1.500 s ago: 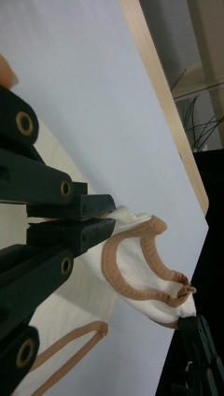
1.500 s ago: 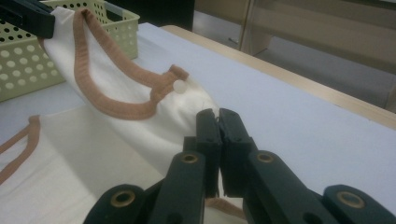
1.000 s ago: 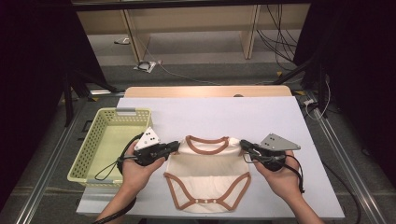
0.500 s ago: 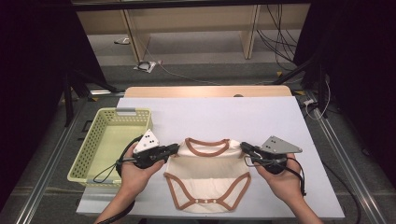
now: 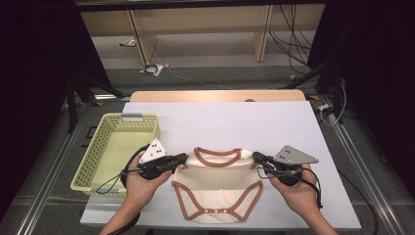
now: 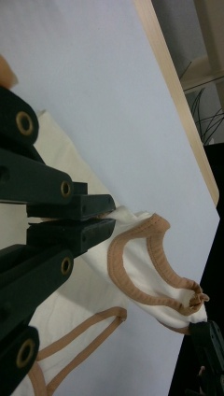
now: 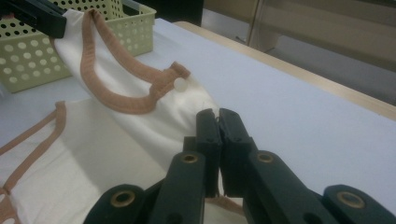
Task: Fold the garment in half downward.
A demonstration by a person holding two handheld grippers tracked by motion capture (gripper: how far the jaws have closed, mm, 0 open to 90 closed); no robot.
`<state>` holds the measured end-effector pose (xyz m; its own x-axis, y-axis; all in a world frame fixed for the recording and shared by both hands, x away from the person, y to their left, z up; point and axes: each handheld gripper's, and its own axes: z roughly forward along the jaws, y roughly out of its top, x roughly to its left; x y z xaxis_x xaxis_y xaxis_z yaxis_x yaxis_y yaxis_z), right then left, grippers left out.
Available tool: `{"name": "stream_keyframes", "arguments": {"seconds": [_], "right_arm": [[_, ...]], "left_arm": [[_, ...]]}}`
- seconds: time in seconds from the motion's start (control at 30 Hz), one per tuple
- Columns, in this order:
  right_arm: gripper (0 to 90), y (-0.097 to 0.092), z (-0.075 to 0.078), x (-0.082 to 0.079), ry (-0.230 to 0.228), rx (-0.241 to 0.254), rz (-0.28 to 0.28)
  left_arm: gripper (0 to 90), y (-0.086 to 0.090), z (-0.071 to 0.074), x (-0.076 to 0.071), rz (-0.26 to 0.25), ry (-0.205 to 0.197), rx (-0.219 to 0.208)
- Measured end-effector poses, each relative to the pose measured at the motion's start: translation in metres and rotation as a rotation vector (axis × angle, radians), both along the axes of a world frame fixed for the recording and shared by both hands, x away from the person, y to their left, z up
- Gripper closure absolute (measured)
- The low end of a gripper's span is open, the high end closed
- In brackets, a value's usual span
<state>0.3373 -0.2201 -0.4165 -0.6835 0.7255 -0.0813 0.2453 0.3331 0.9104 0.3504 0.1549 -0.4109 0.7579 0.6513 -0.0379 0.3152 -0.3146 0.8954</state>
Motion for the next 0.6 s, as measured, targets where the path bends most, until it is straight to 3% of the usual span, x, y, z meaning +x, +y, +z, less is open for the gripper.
{"name": "stream_keyframes", "arguments": {"seconds": [0.6], "right_arm": [[88.3,-0.0012,0.001,-0.0089,-0.003,0.001,0.006]], "left_arm": [[87.0,-0.0032,0.0026,-0.0033,-0.006,-0.01,0.006]]}}
